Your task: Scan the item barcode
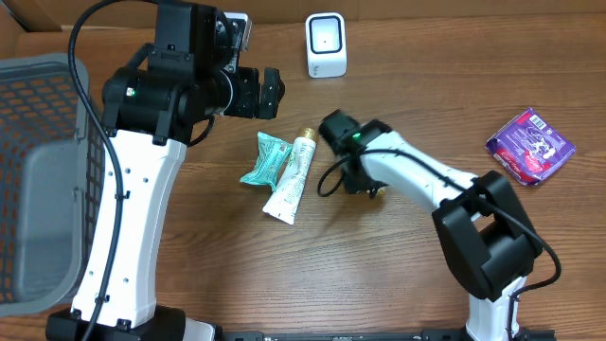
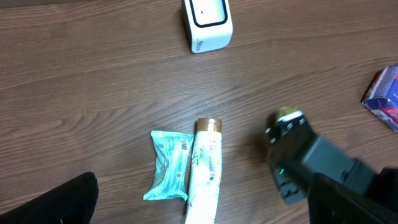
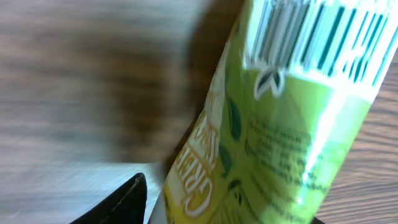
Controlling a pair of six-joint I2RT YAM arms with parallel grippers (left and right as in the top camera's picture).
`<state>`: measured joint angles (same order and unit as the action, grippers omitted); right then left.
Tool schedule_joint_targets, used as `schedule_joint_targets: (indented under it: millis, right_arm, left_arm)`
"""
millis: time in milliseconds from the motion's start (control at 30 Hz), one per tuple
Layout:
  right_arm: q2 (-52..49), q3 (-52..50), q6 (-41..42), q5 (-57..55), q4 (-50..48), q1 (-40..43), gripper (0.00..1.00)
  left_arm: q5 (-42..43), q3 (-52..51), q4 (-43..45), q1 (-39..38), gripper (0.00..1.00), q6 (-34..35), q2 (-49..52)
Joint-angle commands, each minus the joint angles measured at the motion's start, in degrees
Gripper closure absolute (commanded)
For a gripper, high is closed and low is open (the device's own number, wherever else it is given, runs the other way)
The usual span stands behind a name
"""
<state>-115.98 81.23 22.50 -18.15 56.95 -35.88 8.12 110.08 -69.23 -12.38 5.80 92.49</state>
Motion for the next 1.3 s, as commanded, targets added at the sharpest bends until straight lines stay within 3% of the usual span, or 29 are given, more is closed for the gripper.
schedule_joint_targets:
  millis: [0, 233, 400, 500, 733, 867, 1267]
  right_arm:
    - [1.73, 3.54, 1.38, 0.87, 1.14, -0.44, 0.44]
    - [5.84, 10.82, 2.29, 8.17, 5.88, 3.87, 0.28]
    - [7.39, 10.91, 5.40, 14.71, 7.96, 10.86, 0.12]
    - [7.37, 9.81, 2.80, 22.45, 7.93, 16.35, 0.09]
    - [7.37, 5.95, -6.60, 37.27, 8.07, 29.49, 0.09]
    - [7.37, 1.64, -8.00, 38.86, 7.26, 33.92, 0.11]
    - [7.32, -13.33, -7.98, 40.28, -9.68, 31.01, 0.17]
  left_arm:
    - [0.44, 0.17, 0.07, -0.04, 0.00, -0.63, 0.52]
    - [0.44, 0.17, 0.07, 0.00, 0.00, -0.63, 0.52]
    - [0.46, 0.17, 0.07, -0.02, 0.00, -0.63, 0.52]
    - [0.42, 0.17, 0.07, 0.00, 0.01, -0.63, 0.52]
    - [0.44, 0.17, 0.07, 0.00, 0.01, -0.63, 0.52]
    - [0.44, 0.17, 0.07, -0.02, 0.00, -0.63, 0.52]
    - [0.44, 0.17, 0.07, 0.00, 0.01, -0.63, 0.52]
